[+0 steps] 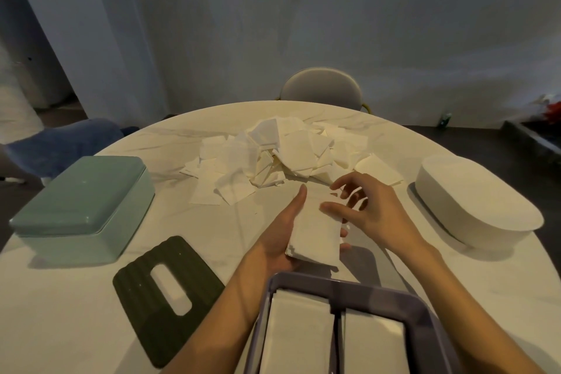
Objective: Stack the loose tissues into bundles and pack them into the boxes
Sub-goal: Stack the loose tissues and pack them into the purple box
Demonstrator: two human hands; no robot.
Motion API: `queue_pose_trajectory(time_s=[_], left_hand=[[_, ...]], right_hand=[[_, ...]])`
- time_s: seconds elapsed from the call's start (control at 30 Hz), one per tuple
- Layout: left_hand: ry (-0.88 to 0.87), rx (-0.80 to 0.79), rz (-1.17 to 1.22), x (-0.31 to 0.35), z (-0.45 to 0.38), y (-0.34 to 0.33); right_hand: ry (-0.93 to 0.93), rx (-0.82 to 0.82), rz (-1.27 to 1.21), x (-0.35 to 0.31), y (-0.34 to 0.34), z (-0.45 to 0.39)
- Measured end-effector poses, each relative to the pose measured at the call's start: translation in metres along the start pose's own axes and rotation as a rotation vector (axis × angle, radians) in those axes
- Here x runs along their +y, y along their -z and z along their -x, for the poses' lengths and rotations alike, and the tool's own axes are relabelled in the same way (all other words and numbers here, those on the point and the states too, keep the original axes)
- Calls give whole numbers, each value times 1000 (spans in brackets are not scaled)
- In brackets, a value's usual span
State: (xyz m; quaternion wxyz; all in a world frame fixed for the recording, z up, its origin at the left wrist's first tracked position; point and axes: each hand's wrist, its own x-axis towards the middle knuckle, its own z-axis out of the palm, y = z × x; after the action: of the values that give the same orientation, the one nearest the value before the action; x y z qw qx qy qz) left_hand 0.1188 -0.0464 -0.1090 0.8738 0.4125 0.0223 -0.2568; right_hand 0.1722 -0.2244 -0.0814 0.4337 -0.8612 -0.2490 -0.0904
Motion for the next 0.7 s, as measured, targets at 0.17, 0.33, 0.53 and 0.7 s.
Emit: queue_pose_trajectory(time_s=[0.17,0.33,0.53,0.7], left_hand=[[-35,13,-5,-2,-3,0],[-29,-77,93,-4,-7,3],[-2,-73,-106,-2,-1,0],[-191,23,-459,11,3,7]], right_hand=[[-76,-62,-87,2,2,-2],[-206,-4,-230,0,0,-4],[-120,-24,-122,1,-2,0],[-28,-175,-141,0,4,-2]])
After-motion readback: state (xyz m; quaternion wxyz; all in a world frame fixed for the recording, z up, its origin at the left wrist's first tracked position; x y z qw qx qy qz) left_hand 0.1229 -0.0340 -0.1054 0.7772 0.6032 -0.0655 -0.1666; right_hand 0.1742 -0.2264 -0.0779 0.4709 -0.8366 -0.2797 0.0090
